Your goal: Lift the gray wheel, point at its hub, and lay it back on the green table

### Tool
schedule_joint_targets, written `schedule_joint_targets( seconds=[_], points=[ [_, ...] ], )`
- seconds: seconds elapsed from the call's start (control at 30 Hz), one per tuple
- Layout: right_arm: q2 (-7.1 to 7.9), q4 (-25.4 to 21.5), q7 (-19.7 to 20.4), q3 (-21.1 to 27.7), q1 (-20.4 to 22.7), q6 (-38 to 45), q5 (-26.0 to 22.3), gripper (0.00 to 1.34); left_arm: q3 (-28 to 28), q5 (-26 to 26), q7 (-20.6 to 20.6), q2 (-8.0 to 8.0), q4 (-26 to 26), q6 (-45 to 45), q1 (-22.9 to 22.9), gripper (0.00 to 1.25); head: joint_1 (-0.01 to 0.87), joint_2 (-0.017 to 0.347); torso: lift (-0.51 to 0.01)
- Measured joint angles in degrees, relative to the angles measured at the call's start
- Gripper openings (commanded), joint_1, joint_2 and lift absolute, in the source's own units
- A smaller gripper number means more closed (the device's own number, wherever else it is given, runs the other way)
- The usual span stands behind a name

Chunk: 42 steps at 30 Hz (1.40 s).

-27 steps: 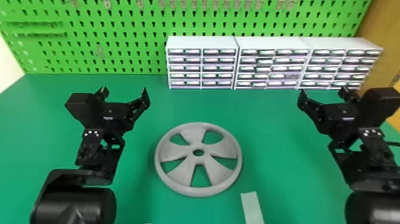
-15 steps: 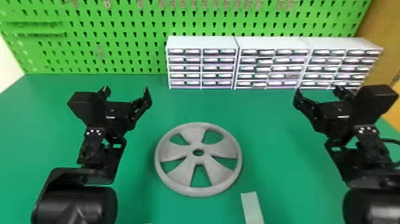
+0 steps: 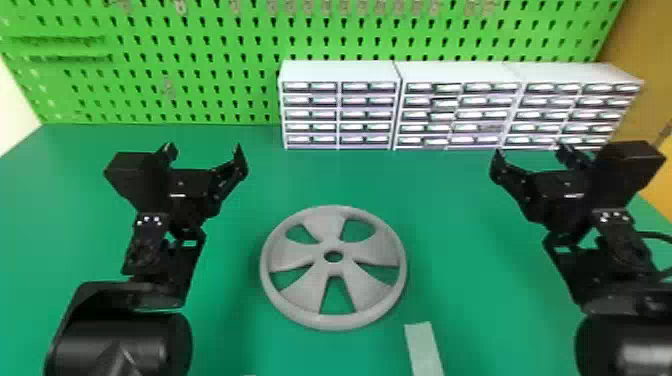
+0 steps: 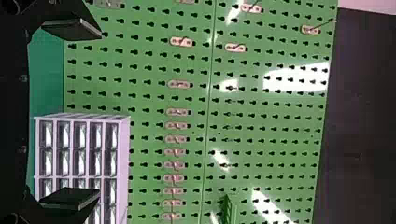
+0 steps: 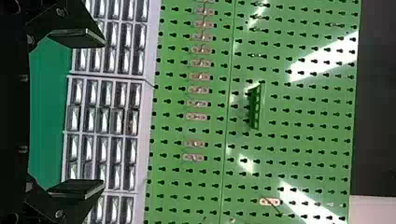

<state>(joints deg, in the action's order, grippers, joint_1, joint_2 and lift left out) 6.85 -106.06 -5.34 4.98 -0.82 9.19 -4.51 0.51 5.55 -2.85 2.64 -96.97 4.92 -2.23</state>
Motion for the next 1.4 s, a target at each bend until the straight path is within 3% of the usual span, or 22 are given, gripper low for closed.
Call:
schedule_joint_targets(
  seconds=[0.33, 0.73, 1.23, 1.4],
  points=[
    [0.35, -0.87, -0.02, -0.47, -0.33, 1.92, -0.11, 1.11, -0.10, -0.44, 0.13, -0.26, -0.05, -0.08, 0.12, 1.15, 0.692, 0.048, -0.093],
    [1.42, -7.77, -0.02, -0.76, -2.61, 15.87, -1.63, 1.11, -0.01, -0.36, 0.10, -0.27, -0.06, -0.09, 0.20, 1.15, 0.692, 0.048, -0.093],
    [4.10, -14.11, -0.20, -1.03, -10.17, 44.19, -6.93, 1.11, 0.30, -0.56, 0.10, -0.26, -0.06, -0.59, 0.16, 1.15, 0.692, 0.048, -0.093],
    [4.19, -14.49, -0.19, -0.40, -13.67, 53.71, -9.06, 1.11, 0.35, -0.66, 0.11, -0.26, -0.06, -0.89, 0.14, 1.15, 0.692, 0.048, -0.093]
  ],
)
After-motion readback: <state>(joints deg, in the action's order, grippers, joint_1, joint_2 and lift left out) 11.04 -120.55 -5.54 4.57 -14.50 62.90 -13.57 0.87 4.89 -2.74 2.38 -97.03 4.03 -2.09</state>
